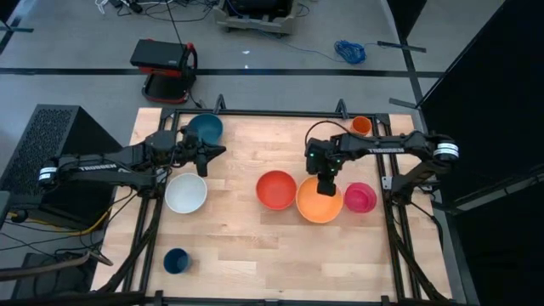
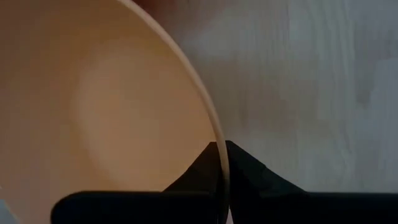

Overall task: Nest bowls inside each other
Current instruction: Move the yellow bowl to the center

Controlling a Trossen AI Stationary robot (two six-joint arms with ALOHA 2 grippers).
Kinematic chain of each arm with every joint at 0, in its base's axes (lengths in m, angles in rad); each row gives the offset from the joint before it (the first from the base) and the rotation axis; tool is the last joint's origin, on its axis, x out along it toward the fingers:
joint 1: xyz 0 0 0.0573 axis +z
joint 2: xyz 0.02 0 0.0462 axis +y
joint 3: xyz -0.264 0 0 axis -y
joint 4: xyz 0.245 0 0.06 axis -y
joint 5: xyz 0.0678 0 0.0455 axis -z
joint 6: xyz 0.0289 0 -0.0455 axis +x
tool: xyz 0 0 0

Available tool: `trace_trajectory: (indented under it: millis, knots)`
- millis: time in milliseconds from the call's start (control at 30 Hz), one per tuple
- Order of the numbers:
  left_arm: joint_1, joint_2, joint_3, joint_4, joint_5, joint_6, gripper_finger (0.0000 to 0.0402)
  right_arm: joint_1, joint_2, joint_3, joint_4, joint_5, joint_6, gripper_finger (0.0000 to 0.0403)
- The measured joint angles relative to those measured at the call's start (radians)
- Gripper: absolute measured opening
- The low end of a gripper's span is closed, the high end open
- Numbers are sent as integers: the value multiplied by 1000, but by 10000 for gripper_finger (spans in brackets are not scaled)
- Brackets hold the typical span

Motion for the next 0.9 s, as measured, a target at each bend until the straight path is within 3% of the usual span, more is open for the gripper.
trace_trajectory:
  millis: [900]
  knots:
    - [0, 0, 0, -11, 0, 0, 1, -72, 65, 89, 172, -39, 67, 0]
